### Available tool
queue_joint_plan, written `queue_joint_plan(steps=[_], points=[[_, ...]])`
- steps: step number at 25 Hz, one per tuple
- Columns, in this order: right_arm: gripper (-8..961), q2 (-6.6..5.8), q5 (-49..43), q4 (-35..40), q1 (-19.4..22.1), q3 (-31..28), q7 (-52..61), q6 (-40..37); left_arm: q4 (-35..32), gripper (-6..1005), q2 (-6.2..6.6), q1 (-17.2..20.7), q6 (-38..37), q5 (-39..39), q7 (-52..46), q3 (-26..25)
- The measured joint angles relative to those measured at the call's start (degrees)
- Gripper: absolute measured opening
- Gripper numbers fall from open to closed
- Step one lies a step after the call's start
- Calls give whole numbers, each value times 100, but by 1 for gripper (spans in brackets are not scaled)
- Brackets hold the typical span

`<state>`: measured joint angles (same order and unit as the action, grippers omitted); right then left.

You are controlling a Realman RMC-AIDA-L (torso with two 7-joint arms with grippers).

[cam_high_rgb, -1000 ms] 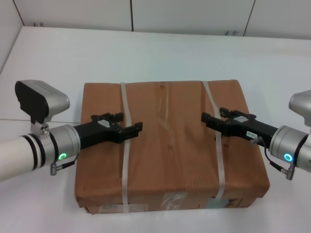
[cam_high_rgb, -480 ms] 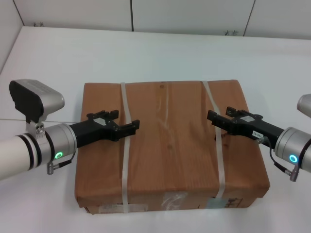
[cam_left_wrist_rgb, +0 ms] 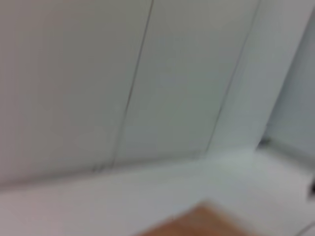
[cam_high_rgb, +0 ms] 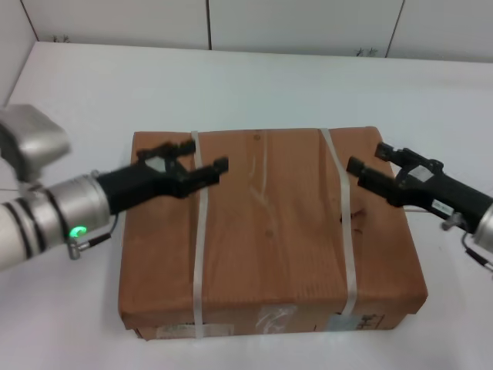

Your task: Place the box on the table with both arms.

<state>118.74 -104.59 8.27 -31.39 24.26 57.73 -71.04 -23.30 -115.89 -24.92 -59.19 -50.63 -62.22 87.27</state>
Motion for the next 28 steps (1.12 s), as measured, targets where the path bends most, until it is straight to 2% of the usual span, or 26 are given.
queue_joint_plan(steps=[3,6,9,11,16,28], points=[[766,-30,-342,648,23,561,352,-887,-144,796,170,222,-1080,-32,-129,-257],[766,-36,-709,1302,12,1088,630,-1892,-143,795,554,199,-2323,-101,-485,-245],[765,-36,-753,1617,-27,1244,741,-2408,-130,791,841,60,-3030,-368,-796,-205],[765,-35,-738,1744,-40,1244,759,-2633,-124,790,946,-42,-3271,-658,-891,-223],[764,-34,-711,1943,-66,1232,742,-3079,-159,790,910,-100,-3361,-947,-838,-265],[763,-35,-706,2015,-95,1216,749,-3221,-158,790,899,-101,-3526,-963,-738,-255]])
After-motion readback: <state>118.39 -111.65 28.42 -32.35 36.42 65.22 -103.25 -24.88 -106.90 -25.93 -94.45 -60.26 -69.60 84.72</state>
